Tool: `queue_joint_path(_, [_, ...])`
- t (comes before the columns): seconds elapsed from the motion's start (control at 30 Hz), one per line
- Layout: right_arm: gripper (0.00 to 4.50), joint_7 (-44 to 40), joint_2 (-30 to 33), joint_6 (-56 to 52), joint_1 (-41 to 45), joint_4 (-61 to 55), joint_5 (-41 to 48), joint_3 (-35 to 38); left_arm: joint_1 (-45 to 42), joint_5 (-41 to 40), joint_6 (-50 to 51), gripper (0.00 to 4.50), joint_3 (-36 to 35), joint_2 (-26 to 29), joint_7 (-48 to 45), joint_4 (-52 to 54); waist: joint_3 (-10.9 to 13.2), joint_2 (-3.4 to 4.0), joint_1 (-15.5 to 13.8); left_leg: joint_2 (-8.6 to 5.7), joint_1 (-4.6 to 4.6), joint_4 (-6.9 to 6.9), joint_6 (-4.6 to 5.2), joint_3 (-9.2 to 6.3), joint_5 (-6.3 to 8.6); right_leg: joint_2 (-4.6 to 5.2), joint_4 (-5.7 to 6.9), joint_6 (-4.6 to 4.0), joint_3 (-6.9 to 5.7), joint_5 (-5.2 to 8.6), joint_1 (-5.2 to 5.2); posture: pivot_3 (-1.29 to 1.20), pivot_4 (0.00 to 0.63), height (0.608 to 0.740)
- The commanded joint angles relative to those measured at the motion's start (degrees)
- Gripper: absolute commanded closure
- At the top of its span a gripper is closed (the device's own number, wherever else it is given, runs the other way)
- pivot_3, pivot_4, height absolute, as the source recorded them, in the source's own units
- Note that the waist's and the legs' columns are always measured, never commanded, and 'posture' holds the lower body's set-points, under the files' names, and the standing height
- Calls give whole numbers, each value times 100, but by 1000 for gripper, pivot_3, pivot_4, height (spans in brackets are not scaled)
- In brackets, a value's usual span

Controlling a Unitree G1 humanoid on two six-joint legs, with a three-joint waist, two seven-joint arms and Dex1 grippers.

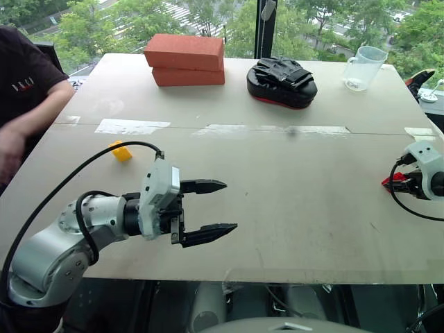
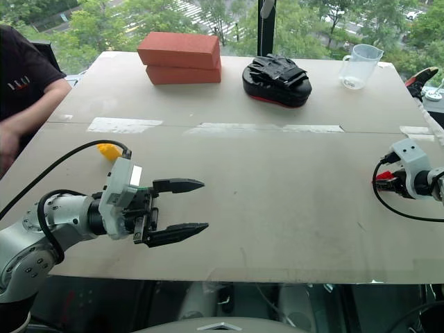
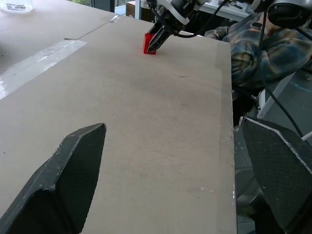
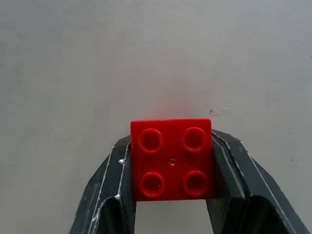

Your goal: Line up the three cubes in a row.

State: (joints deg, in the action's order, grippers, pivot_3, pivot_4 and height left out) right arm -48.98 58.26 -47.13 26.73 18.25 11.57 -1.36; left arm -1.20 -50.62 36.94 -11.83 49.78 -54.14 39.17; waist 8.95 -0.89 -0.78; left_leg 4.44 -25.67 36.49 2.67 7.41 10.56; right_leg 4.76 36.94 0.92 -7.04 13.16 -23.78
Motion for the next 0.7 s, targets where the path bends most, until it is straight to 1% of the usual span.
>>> queue_joint_path(0.03, [3172,-352,103,351,47,-562,144,194,154,74,-150,0,-219,-12,89,142,0,1,2,0,1,0,0,0,0,0,0,0,1,0,0,0,150,740])
queue_joint_path(0.13, [3172,-766,-108,489,192,-1409,494,137,355,97,-205,0,-324,-34,153,175,1,4,29,6,1,0,0,2,0,-3,0,0,3,0,-2,0,150,740])
queue_joint_path(0.2, [3172,-1095,-308,717,401,-1834,572,-194,480,145,-248,0,-348,-42,162,197,2,4,46,13,2,0,0,1,1,-10,0,1,3,-1,-2,0,150,740])
queue_joint_path(0.27, [3172,-1419,-548,876,720,-1954,464,-661,546,216,-300,0,-321,-21,140,196,2,5,77,20,3,0,-1,0,1,-18,0,0,4,-1,-3,0,150,740])
queue_joint_path(0.37, [3172,-1768,-987,1464,1382,-1620,-103,-1530,510,236,-315,0,-300,1,141,185,2,5,66,25,3,0,-1,-5,1,-20,0,-12,-2,6,-5,0,150,740])
queue_joint_path(0.47, [3172,-2073,-1370,1943,1970,-1014,-501,-2055,486,200,-305,0,-371,50,129,173,4,6,-4,21,-3,4,-1,-5,1,-11,0,-17,0,9,-7,0,150,740])
queue_joint_path(0.6, [3172,-2359,-1758,2566,2536,-144,-986,-2499,653,133,-278,0,-542,92,163,304,5,7,-1,8,-10,8,-15,6,-9,-2,-1,-25,10,-7,-8,0,150,740])
queue_joint_path(0.7, [3172,-2447,-1953,2825,2712,276,-1163,-2562,822,137,-270,0,-673,88,234,417,5,7,6,4,-11,7,-20,5,-11,-3,-1,-24,9,-12,-7,0,150,740])
